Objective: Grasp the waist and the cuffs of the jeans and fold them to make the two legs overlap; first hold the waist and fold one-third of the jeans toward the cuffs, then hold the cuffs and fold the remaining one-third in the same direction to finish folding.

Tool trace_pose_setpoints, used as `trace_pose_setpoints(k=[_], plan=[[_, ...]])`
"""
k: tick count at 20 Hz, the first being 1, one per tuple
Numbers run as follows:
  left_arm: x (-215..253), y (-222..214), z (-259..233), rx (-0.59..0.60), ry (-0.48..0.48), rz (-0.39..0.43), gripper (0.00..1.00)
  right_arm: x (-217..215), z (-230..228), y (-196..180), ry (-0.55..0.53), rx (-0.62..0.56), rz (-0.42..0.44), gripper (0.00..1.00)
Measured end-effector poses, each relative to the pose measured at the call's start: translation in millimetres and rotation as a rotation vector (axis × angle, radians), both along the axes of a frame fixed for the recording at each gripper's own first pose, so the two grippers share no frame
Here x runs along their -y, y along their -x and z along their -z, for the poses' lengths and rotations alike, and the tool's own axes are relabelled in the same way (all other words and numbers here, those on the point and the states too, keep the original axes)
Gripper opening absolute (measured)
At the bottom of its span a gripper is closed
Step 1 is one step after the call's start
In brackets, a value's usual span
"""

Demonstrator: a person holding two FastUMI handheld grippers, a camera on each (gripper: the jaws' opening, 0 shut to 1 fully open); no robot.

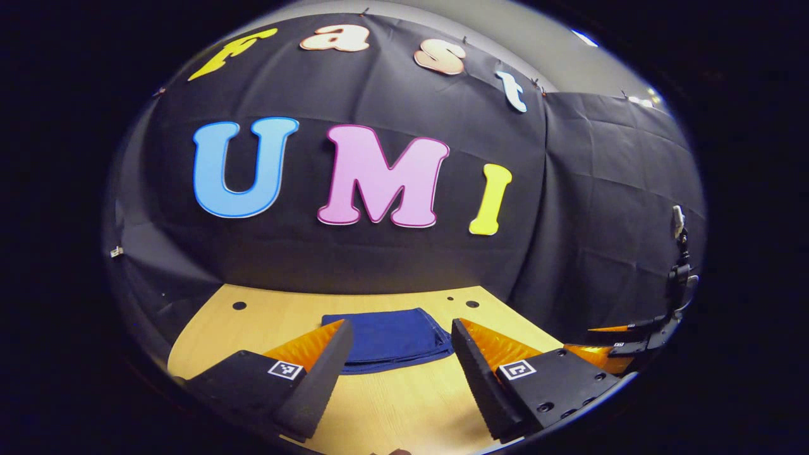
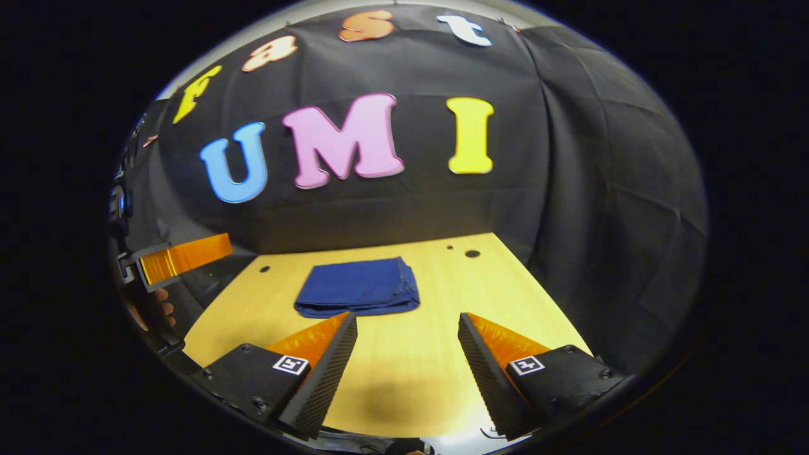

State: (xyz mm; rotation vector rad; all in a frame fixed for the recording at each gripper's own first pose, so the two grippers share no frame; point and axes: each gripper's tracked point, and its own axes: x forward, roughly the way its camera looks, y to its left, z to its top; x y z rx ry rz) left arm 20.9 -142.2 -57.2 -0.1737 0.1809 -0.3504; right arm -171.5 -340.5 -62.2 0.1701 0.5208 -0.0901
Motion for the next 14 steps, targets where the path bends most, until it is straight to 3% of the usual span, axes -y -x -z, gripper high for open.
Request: trace_pose_setpoints(k=[4,11,14], plan=[[-43,57,-3,0.037,0.026,-0.105,0.97,-48,-40,31,0.018,0.111,-0.07,0.98],[-67,154,3,0.061,0.023,-0.249,0.96,-107,-50,80,0.001,0.146,-0.157,0.98],[-58,167,-7,0.106,-0.037,-0.214,0.96,-124,-49,83,0.005,0.146,-0.192,0.99]])
